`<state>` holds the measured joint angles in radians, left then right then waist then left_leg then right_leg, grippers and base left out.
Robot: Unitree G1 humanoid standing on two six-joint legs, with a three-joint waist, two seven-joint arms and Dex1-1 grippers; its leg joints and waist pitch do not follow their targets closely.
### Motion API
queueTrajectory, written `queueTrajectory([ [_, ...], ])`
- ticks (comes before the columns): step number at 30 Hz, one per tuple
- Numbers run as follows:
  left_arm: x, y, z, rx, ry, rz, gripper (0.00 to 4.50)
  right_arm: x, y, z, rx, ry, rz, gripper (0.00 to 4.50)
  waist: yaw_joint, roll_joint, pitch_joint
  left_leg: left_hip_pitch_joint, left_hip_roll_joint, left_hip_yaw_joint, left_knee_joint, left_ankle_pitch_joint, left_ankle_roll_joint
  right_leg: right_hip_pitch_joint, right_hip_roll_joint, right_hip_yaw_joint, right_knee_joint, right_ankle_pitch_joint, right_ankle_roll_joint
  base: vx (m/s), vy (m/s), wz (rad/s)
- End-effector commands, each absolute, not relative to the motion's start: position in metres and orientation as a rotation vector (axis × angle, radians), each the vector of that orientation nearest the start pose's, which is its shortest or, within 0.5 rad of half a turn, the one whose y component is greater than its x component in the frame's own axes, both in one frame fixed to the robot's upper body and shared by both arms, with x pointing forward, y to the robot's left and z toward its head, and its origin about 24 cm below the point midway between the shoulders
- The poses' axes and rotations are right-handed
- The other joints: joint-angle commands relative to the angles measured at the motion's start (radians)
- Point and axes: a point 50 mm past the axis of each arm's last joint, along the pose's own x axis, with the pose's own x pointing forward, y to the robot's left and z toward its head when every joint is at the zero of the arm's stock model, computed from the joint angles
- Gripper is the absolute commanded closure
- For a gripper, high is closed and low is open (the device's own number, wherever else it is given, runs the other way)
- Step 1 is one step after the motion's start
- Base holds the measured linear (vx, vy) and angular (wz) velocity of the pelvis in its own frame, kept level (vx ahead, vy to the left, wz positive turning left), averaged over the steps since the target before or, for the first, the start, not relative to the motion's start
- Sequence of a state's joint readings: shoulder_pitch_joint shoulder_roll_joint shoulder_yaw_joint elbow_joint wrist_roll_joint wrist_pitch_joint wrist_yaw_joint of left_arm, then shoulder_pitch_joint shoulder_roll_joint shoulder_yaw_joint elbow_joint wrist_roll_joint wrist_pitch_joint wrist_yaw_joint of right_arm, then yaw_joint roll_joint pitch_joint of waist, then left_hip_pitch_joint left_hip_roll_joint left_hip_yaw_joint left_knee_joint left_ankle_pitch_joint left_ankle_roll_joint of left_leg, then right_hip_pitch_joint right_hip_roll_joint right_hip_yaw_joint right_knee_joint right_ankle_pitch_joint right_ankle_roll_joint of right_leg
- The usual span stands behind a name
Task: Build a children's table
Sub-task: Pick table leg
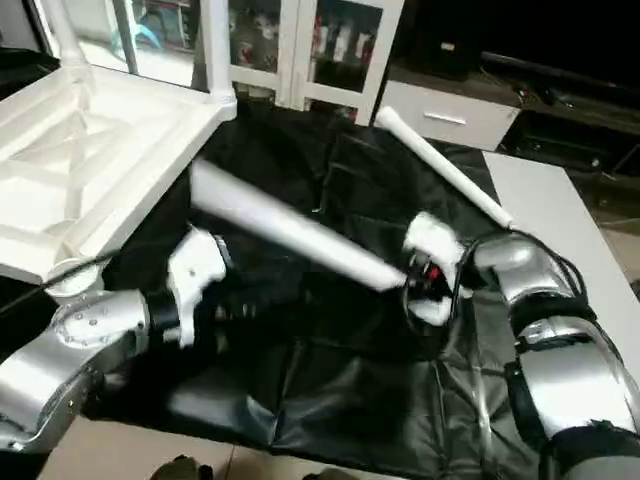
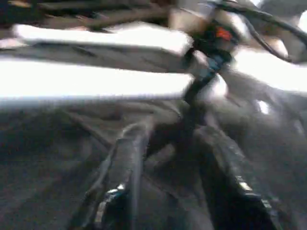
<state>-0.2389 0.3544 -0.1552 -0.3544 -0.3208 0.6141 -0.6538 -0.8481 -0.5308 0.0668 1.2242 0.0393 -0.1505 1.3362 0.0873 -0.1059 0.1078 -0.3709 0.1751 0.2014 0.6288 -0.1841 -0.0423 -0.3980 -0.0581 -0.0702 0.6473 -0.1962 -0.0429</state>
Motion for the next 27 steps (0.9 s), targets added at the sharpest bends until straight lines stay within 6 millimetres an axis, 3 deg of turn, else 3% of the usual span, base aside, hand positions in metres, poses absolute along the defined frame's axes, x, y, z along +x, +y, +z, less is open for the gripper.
queueTrajectory([
  [1, 0.256, 0.113, 0.121, 0.000, 0.122, -0.918, 2.32, 0.341, -0.239, 0.089, -0.066, 0.306, 1.084, 2.68, 0.005, 0.003, -0.093, 0.009, 0.069, -0.036, -0.070, -0.177, 0.049, 0.052, -0.095, 0.062, -0.086, -0.225, -0.227, 0.000, 0.000, 0.00],
  [6, 0.253, 0.108, 0.122, -0.061, 0.116, -0.955, 2.00, 0.336, -0.231, 0.092, 0.084, 0.194, 1.068, 2.68, 0.010, -0.001, -0.097, 0.008, 0.068, -0.035, -0.069, -0.129, 0.078, 0.049, -0.096, 0.062, -0.083, -0.182, -0.226, 0.000, 0.000, 0.00],
  [7, 0.255, 0.105, 0.130, -0.121, 0.097, -0.978, 1.71, 0.331, -0.217, 0.102, 0.277, 0.087, 1.039, 2.68, 0.008, -0.005, -0.090, 0.010, 0.065, -0.033, -0.075, -0.128, 0.076, 0.050, -0.091, 0.063, -0.090, -0.195, -0.212, 0.000, 0.000, 0.00],
  [8, 0.258, 0.104, 0.135, -0.140, 0.081, -0.982, 1.71, 0.326, -0.208, 0.107, 0.361, 0.051, 1.052, 2.68, 0.009, 0.000, -0.091, 0.014, 0.071, -0.039, -0.079, -0.131, 0.066, 0.047, -0.092, 0.064, -0.085, -0.203, -0.200, 0.000, 0.000, 0.00],
  [11, 0.270, 0.104, 0.150, -0.210, 0.051, -0.933, 1.48, 0.311, -0.190, 0.116, 0.519, 0.004, 1.105, 2.69, 0.011, -0.002, -0.091, 0.019, 0.069, -0.039, -0.079, -0.182, 0.033, 0.041, -0.098, 0.058, -0.099, -0.308, -0.171, 0.000, 0.000, 0.00],
  [13, 0.273, 0.104, 0.153, -0.228, 0.044, -0.927, 1.28, 0.308, -0.186, 0.120, 0.562, -0.010, 1.116, 2.69, 0.014, -0.003, -0.087, 0.018, 0.065, -0.038, -0.079, -0.194, 0.013, 0.039, -0.100, 0.059, -0.109, -0.382, -0.139, 0.000, 0.000, 0.00],
  [17, 0.276, 0.104, 0.158, -0.251, 0.032, -0.933, 1.16, 0.302, -0.181, 0.129, 0.686, -0.048, 1.130, 2.69, 0.013, -0.002, -0.090, 0.022, 0.064, -0.042, -0.084, -0.220, -0.014, 0.034, -0.098, 0.057, -0.116, -0.421, -0.089, 0.000, 0.000, 0.00],
  [18, 0.277, 0.102, 0.160, -0.259, 0.029, -0.939, 1.04, 0.298, -0.180, 0.132, 0.723, -0.054, 1.138, 2.69, 0.012, -0.007, -0.091, 0.021, 0.065, -0.043, -0.084, -0.220, -0.017, 0.033, -0.097, 0.056, -0.115, -0.419, -0.088, 0.000, 0.000, 0.00],
  [20, 0.276, 0.100, 0.163, -0.281, 0.021, -0.953, 0.86, 0.291, -0.179, 0.134, 0.754, -0.048, 1.140, 2.69, 0.015, -0.005, -0.092, 0.021, 0.066, -0.044, -0.085, -0.205, -0.019, 0.035, -0.097, 0.056, -0.113, -0.394, -0.084, 0.000, 0.000, 0.00],
  [21, 0.275, 0.098, 0.166, -0.313, 0.010, -0.971, 0.72, 0.284, -0.178, 0.136, 0.781, -0.040, 1.150, 2.69, 0.022, -0.012, -0.095, 0.021, 0.066, -0.041, -0.084, -0.175, -0.020, 0.036, -0.098, 0.058, -0.107, -0.349, -0.091, 0.000, 0.000, 0.00],
  [23, 0.274, 0.096, 0.170, -0.343, 0.001, -0.985, 0.59, 0.278, -0.176, 0.138, 0.798, -0.028, 1.161, 2.69, 0.029, -0.011, -0.098, 0.019, 0.067, -0.042, -0.084, -0.157, -0.021, 0.037, -0.098, 0.057, -0.102, -0.302, -0.103, 0.000, 0.000, 0.00],
  [27, 0.272, 0.094, 0.178, -0.429, -0.012, -1.022, 0.33, 0.267, -0.171, 0.141, 0.801, 0.008, 1.196, 2.69, 0.030, -0.018, -0.093, 0.014, 0.063, -0.039, -0.084, -0.167, -0.030, 0.040, -0.100, 0.058, -0.108, -0.334, -0.092, 0.000, 0.000, 0.00],
])
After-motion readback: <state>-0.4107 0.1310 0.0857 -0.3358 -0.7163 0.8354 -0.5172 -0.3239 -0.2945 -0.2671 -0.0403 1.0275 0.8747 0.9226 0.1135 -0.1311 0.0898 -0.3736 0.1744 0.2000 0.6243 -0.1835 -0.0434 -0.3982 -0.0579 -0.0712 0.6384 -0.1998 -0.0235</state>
